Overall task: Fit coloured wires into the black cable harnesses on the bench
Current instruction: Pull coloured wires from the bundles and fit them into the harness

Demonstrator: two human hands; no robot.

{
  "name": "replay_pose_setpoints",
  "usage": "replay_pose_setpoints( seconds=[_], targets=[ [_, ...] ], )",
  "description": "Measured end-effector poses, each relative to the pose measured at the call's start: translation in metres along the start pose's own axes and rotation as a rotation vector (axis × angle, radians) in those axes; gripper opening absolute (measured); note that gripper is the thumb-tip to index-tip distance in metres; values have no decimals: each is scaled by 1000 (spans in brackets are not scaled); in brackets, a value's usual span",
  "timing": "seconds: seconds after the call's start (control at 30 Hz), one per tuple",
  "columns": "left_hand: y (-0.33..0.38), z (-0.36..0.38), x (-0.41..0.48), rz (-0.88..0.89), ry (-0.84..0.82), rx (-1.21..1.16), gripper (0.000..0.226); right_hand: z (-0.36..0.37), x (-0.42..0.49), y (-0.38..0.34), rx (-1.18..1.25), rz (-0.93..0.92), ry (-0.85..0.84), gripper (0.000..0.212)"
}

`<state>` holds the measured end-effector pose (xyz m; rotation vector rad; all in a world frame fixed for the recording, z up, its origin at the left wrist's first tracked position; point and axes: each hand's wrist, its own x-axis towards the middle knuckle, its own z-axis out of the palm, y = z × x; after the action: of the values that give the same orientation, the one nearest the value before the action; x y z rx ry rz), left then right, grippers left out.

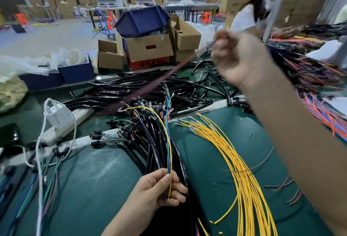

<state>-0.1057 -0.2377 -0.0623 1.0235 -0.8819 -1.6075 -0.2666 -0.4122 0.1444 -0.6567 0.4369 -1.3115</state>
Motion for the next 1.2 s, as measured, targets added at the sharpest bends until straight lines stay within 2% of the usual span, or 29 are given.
replay_pose_setpoints(
  seconds=[0.13, 0.23, 0.3, 0.4, 0.6, 0.8, 0.97, 1.1, 1.2],
  targets=[
    [2, 0, -1, -4, -6, -33, 19, -22, -17, 69, -253, 431, -41, 30],
    [2, 1, -3, -3, 15, -52, 20, -41, -17, 100, -386, 593, 12, 26],
    [1, 2, -2, -10, 34, -75, 20, -49, -17, 116, -489, 634, 22, 23],
    [1, 2, -2, -9, 49, -72, 23, -54, -14, 129, -571, 583, 13, 19],
    [-1, 0, -2, 2, 40, -45, 27, -48, 7, 127, -811, 275, 0, 20],
    [2, -3, -6, 7, -54, -107, 32, -45, 41, 131, -970, 98, -21, 23],
    [4, -7, -7, -30, -88, -209, 35, -47, 65, 136, -1049, 48, -28, 23],
    [4, -6, -7, -57, -77, -157, 33, -54, 80, 136, -1229, -39, -50, 24],
    [5, -7, -8, -78, -81, -170, 25, -61, 86, 131, -1261, 31, -18, 27]
  ],
)
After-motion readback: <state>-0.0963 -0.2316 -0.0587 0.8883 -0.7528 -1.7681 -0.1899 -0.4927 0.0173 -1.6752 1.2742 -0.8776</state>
